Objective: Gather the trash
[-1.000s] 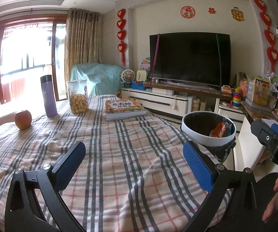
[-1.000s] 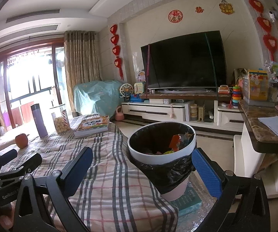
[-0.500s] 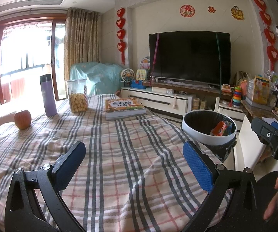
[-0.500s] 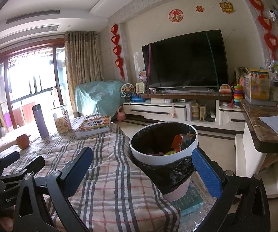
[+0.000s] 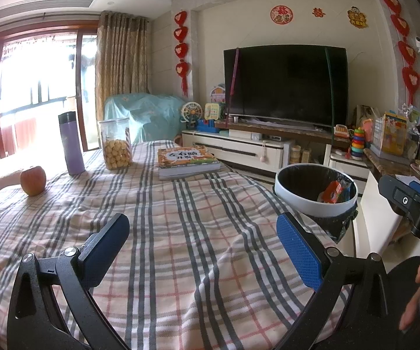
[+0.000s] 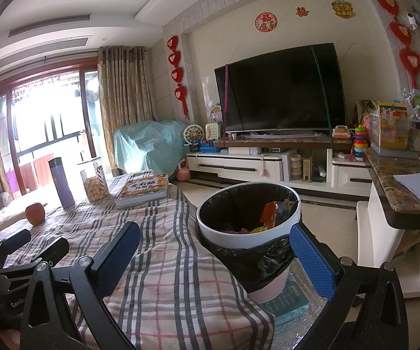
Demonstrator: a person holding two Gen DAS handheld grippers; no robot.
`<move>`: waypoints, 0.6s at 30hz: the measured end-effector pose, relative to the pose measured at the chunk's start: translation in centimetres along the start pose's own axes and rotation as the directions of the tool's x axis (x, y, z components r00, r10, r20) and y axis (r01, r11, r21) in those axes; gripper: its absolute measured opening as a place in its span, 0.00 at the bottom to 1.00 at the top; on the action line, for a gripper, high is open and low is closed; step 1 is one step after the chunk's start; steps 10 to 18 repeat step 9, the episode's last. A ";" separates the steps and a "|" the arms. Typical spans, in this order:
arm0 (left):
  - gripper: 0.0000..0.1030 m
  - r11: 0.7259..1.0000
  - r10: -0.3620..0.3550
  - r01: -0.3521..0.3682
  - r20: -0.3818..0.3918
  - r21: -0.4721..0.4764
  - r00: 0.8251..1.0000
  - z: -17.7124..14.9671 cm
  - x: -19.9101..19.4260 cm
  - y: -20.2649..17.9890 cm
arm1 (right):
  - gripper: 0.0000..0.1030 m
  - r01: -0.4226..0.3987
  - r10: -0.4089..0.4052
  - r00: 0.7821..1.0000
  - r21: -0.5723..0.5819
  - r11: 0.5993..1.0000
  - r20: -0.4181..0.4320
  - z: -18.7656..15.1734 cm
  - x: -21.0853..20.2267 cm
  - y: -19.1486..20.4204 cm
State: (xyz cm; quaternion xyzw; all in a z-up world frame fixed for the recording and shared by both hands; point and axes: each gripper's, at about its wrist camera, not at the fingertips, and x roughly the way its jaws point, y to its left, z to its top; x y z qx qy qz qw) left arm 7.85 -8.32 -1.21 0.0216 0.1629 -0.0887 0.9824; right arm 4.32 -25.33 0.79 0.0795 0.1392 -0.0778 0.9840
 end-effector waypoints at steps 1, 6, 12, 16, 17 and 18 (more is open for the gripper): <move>1.00 1.000 0.001 -0.001 0.000 0.001 1.000 0.0 0.0 0.1 | 1.00 0.000 0.000 1.000 0.001 1.000 0.000 0.0 0.0 0.0; 1.00 1.000 -0.001 0.001 -0.004 -0.006 1.000 0.0 0.2 0.1 | 1.00 -0.004 0.004 1.000 0.003 1.000 -0.007 -0.1 0.2 0.1; 1.00 1.000 -0.001 0.001 -0.014 -0.021 1.000 -0.1 0.6 0.9 | 1.00 -0.012 0.012 1.000 0.008 1.000 -0.022 -0.2 0.7 0.2; 1.00 1.000 -0.001 0.001 -0.014 -0.021 1.000 -0.1 0.6 0.9 | 1.00 -0.012 0.012 1.000 0.008 1.000 -0.022 -0.2 0.7 0.2; 1.00 1.000 -0.001 0.001 -0.014 -0.021 1.000 -0.1 0.6 0.9 | 1.00 -0.012 0.012 1.000 0.008 1.000 -0.022 -0.2 0.7 0.2; 1.00 1.000 -0.001 0.001 -0.014 -0.021 1.000 -0.1 0.6 0.9 | 1.00 -0.012 0.012 1.000 0.008 1.000 -0.022 -0.2 0.7 0.2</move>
